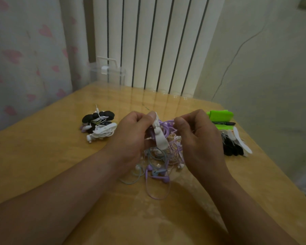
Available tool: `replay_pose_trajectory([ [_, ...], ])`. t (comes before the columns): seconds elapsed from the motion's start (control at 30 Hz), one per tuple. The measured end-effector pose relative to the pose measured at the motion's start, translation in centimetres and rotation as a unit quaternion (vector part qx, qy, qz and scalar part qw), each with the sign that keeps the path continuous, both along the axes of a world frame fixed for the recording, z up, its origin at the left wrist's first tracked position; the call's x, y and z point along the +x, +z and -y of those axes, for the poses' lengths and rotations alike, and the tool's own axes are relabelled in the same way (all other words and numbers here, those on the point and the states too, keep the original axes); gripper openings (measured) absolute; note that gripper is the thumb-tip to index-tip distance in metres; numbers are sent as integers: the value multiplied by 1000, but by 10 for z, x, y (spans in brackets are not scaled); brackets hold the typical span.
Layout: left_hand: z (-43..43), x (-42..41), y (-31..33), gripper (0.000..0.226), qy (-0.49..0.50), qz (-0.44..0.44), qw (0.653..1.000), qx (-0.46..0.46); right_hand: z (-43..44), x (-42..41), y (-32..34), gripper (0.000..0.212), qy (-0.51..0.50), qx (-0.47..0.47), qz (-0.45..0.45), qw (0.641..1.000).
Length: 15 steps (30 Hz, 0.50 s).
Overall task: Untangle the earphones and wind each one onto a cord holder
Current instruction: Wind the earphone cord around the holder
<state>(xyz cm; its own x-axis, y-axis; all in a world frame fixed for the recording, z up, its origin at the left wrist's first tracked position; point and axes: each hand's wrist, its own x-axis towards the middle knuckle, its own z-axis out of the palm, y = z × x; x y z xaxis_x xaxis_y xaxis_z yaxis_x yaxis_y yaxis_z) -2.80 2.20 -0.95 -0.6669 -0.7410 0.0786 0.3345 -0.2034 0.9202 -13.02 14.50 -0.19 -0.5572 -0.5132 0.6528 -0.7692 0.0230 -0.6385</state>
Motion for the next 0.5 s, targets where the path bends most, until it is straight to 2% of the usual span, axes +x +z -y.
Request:
replay_pose_trajectory([
  [0.13,-14,3,5,23,-118,-31,992,6,-1,-2,0,14,-17,-14,-10,1000],
  [0.2,-18,5,8,27,-145,-39,989,-1,-2,-4,1,14,-21,-18,-6,1000],
  [0.27,-15,4,8,26,-126,-42,991,-3,-3,-5,0,14,-22,-12,-7,1000],
  [0.37,-7,1,3,23,-46,-40,998,-8,-3,1,1,13,-4,1,-27,1000],
  [0.5,-2,0,-2,20,24,-14,997,-70,-3,12,2,12,30,27,-50,998],
])
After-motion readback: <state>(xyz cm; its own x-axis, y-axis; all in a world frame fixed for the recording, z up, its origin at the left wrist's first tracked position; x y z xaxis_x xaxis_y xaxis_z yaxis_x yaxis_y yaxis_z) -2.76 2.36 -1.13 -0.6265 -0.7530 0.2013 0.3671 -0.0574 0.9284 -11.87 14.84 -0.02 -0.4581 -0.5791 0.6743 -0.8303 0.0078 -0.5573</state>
